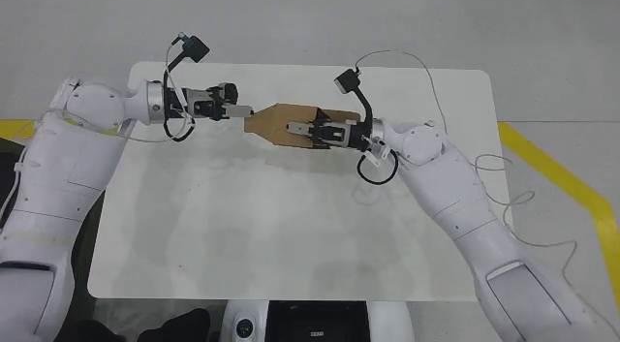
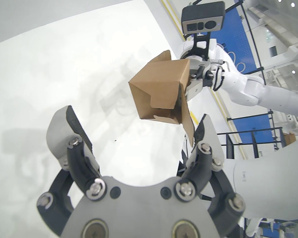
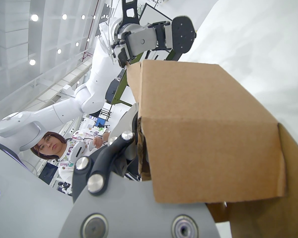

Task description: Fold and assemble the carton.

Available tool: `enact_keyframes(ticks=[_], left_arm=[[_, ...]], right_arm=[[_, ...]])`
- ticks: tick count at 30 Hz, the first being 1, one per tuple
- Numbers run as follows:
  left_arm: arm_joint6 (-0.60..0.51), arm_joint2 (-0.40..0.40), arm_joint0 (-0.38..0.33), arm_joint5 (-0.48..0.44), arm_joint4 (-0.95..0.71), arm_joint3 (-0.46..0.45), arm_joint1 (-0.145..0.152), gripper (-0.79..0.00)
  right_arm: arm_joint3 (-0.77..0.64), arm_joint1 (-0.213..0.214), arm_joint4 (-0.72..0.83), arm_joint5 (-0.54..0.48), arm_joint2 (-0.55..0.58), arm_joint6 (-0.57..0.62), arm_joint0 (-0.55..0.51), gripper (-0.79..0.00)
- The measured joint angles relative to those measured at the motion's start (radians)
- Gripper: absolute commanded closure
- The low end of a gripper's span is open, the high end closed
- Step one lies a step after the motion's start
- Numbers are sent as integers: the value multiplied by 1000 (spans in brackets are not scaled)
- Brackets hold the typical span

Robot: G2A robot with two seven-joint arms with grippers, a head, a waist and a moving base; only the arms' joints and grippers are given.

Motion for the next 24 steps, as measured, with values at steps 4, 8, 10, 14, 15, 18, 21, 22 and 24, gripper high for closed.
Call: enact_keyframes(ticks=[4,8,10,14,15,18,21,22,24], left_arm=[[45,-1,8,25,48,-10,1,-785],[56,1,11,34,68,-2,0,-785],[56,5,13,35,75,2,-1,-785],[59,13,14,31,84,9,-3,-785],[60,15,14,31,86,10,-4,-785],[63,19,12,26,87,13,-5,-785],[63,23,13,13,83,9,-7,-785],[62,24,14,7,80,6,-7,-785],[61,25,16,0,77,2,-8,-785]], right_arm=[[-6,-2,5,-3,-4,4,0,0],[-11,-3,18,-11,-4,10,0,0],[-15,-4,27,-14,-5,16,0,0],[-24,-7,44,-21,-11,28,0,0],[-26,-8,48,-22,-14,31,0,0],[-28,-11,62,-26,-20,37,2,0],[-27,-15,76,-32,-27,42,5,0],[-25,-17,81,-35,-29,44,7,0],[-21,-19,89,-40,-31,46,9,0]])
